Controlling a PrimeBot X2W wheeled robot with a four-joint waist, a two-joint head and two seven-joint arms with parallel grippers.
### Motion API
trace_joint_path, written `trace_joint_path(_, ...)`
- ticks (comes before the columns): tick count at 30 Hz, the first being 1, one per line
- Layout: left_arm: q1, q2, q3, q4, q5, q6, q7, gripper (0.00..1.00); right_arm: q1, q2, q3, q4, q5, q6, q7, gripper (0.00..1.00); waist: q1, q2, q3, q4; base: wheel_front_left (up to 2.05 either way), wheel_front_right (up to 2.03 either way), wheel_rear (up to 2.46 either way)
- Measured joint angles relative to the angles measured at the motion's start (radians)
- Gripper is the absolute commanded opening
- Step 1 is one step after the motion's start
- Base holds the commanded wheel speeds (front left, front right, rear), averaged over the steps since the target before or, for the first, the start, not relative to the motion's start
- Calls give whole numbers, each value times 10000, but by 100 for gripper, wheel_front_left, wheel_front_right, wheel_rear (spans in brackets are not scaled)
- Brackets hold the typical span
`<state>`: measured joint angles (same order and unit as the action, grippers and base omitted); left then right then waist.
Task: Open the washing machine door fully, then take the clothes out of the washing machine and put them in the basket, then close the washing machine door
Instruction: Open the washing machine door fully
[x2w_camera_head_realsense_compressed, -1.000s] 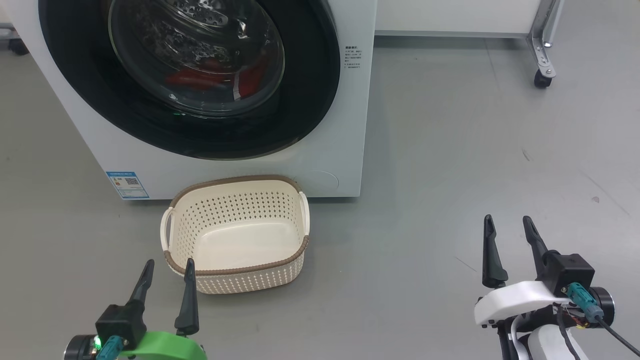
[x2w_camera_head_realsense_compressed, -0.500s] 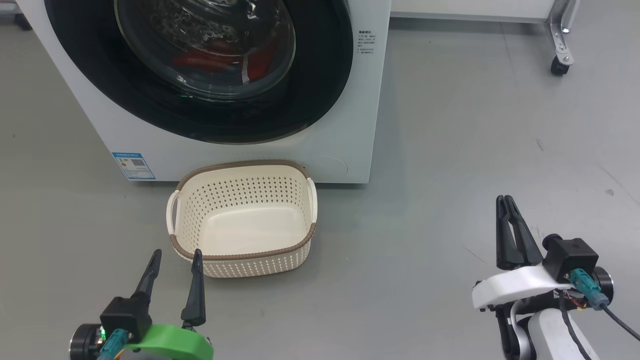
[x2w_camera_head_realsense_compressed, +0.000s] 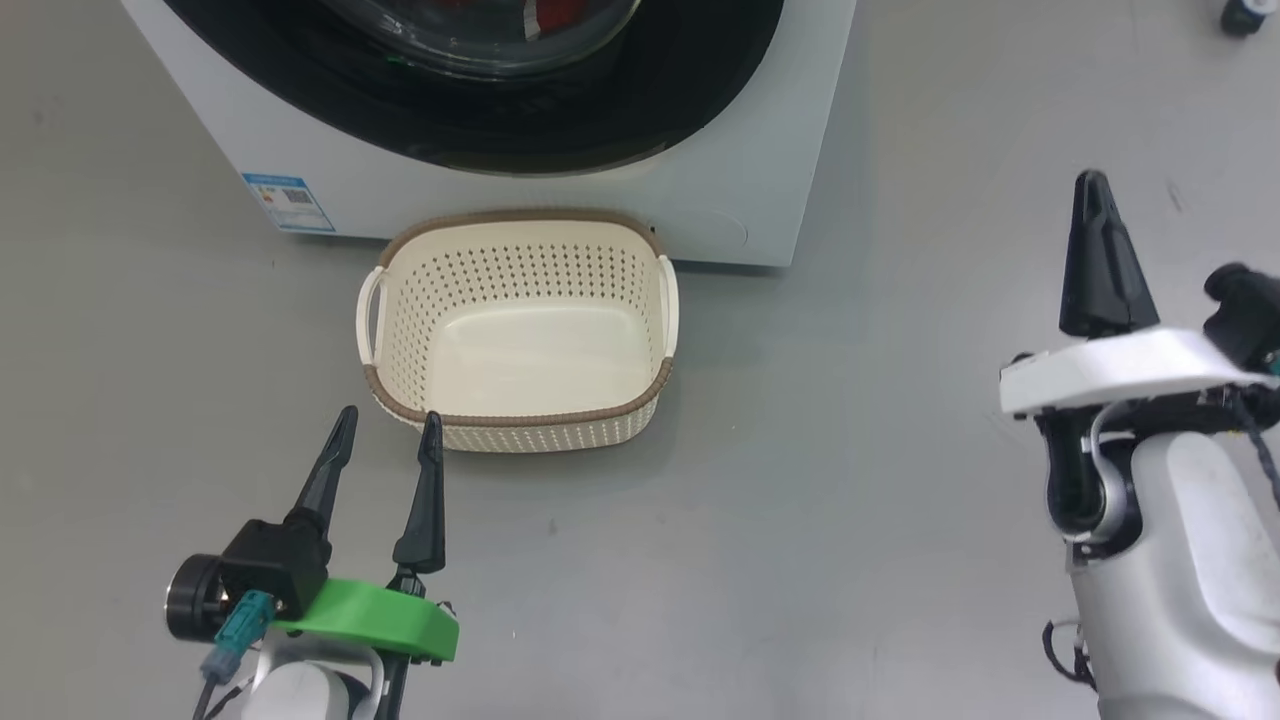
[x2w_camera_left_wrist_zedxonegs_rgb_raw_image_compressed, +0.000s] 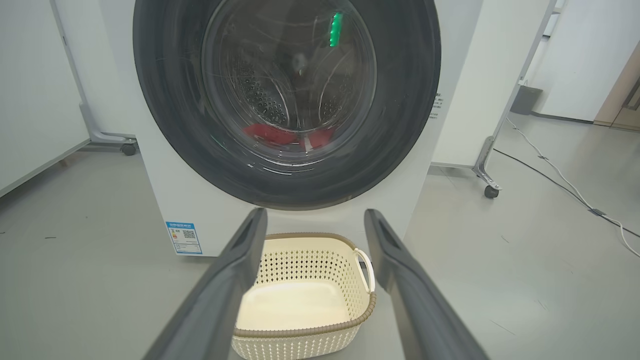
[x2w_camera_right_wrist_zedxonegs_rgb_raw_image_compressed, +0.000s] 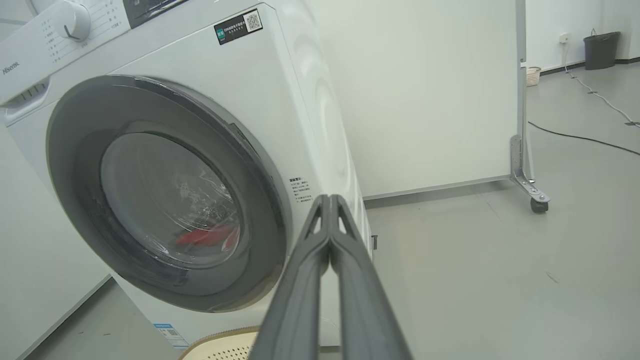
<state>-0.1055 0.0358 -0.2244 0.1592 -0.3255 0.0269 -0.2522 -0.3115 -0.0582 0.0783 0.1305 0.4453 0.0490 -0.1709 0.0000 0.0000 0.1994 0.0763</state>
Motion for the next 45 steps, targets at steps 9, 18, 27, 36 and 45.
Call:
trace_joint_path(9, -808, -4, -669, -130, -251, -58, 0, 100, -2498, -8, -685, -222, 1875, 67, 1651, 0, 0, 0, 1156, 607, 0, 0, 0)
trace_joint_path(18, -1521, -13, -1120, -201, -650, -58, 0, 100, -4829, -52, -1473, 213, 3931, -625, 3177, 0, 0, 0, 2283, 1314, 0, 0, 0)
trace_joint_path(27, -2044, -27, -1373, -238, -1057, -42, 0, 100, -6891, -117, -1916, 1055, 4847, -1312, 4378, 0, 1, 0, 3218, 2010, 0, 0, 0)
trace_joint_path(36, -2498, -63, -1705, -245, -1499, 67, 0, 100, -8386, -892, -1962, 2169, 4780, -1574, 5590, 0, 1, 0, 3850, 2757, 0, 0, 0)
trace_joint_path(45, -2603, -96, -2021, -247, -1471, 127, 0, 100, -9665, -1384, -1655, 2966, 4397, -1664, 6178, 0, 0, 0, 4209, 3243, 0, 0, 0)
